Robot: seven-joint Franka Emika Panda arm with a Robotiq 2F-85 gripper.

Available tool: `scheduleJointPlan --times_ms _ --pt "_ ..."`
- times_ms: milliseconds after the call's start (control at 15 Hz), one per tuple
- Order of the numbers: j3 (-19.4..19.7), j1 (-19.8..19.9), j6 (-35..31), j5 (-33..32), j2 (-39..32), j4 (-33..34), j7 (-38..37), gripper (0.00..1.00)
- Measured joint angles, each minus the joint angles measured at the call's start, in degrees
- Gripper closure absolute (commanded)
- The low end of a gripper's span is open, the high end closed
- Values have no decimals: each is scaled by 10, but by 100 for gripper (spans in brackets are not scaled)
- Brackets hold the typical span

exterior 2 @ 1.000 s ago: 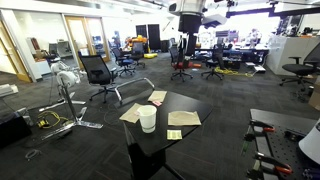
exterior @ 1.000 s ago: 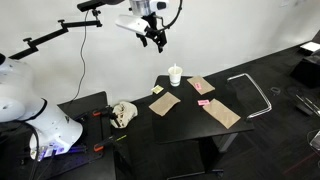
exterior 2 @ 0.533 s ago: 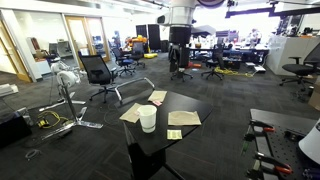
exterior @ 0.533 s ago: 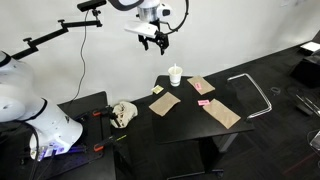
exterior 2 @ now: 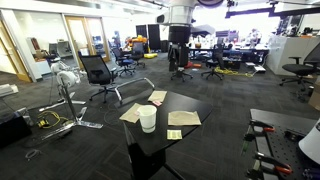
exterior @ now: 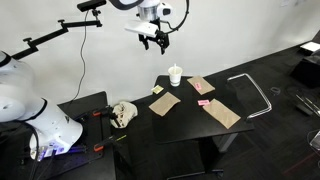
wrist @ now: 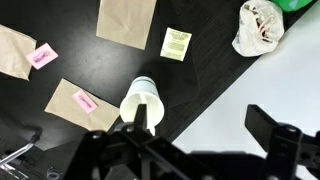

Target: Remove the pen out of the cup and put it on the table

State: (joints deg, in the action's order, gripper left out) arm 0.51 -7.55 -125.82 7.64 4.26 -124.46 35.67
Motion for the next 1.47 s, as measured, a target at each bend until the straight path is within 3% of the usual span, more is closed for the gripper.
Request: scheduleJointPlan --times_ms 400,1133,1333,1467 --pt "-1 6 -28 -1 -8 0 14 0" --pt "-9 26 -124 67 -95 14 194 0" --pt "-21 34 -139 71 -120 26 203 25" --pt "-31 39 -144 71 -133 35 203 35"
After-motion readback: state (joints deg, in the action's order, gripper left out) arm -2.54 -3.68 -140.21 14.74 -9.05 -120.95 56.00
